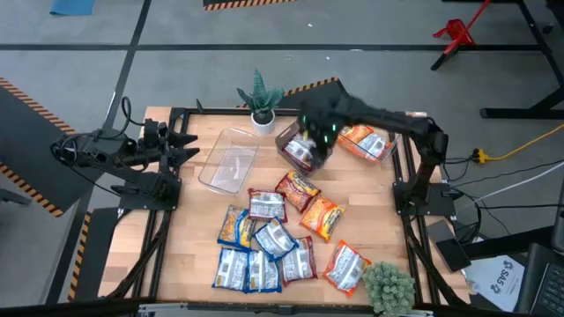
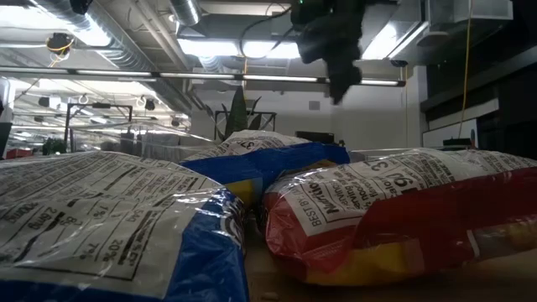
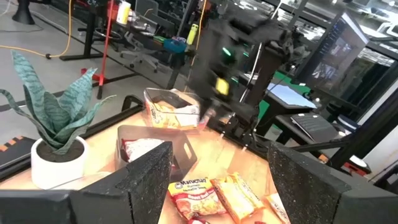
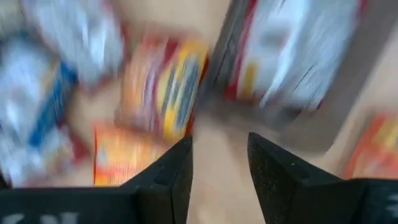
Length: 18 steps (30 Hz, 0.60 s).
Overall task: Sort Maruchan noodles
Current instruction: Put the orange noodle pack into the right transparent bin
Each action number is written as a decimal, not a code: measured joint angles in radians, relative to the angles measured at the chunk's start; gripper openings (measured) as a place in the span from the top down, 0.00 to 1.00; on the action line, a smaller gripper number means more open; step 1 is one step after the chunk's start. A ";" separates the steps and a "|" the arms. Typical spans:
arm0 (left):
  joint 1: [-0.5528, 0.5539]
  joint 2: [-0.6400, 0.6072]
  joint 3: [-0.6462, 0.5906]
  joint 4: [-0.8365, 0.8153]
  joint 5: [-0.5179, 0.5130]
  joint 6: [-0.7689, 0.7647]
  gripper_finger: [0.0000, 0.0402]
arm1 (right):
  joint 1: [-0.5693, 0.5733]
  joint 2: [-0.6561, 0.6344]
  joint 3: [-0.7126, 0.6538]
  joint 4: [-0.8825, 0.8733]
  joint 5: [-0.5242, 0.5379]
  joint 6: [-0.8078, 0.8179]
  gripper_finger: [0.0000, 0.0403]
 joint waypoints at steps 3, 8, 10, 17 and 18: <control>0.000 0.000 0.000 -0.001 0.001 0.001 0.36 | 0.116 -0.022 -0.066 -0.046 0.014 0.074 0.66; 0.000 0.000 0.000 -0.013 0.026 0.001 0.36 | 0.279 -0.090 -0.238 0.013 0.013 0.293 0.65; 0.000 0.000 0.000 -0.029 0.036 0.001 0.36 | 0.328 -0.112 -0.319 0.043 0.015 0.381 0.60; 0.000 0.000 0.000 -0.047 0.045 0.001 0.36 | 0.395 -0.144 -0.587 0.387 -0.013 0.568 0.31; 0.000 0.000 0.000 -0.047 0.045 0.001 0.36 | 0.390 -0.144 -0.620 0.445 -0.015 0.585 0.27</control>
